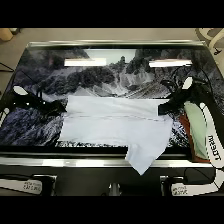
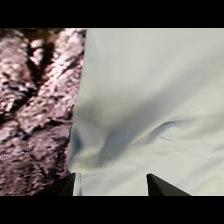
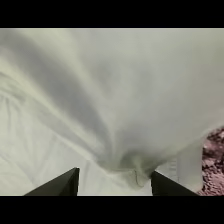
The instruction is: Fold the shirts.
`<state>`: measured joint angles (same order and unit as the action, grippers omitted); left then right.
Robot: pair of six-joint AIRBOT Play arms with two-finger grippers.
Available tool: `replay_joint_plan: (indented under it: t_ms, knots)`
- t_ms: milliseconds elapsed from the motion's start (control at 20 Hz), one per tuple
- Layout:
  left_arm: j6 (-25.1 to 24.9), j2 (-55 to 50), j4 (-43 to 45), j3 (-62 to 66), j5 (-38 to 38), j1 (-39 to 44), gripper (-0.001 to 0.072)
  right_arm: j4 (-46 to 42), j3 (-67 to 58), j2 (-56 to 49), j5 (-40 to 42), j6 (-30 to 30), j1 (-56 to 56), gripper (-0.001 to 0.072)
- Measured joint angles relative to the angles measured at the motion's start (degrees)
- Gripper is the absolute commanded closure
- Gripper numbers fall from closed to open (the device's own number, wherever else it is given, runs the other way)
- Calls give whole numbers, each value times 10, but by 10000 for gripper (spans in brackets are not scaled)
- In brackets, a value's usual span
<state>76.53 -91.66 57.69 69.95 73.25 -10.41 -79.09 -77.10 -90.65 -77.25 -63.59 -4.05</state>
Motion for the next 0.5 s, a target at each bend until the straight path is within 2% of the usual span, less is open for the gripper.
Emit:
replay_joint_plan:
  t_ms: [250, 500]
  knots:
    - [0, 46, 31, -26, 62, -33, 205, -60, 18, 44, -75, 21, -17, 226]
    - [-4, 156, 77, -190, 48, -61, 205, -66, 143, 143, -75, 30, -35, 227]
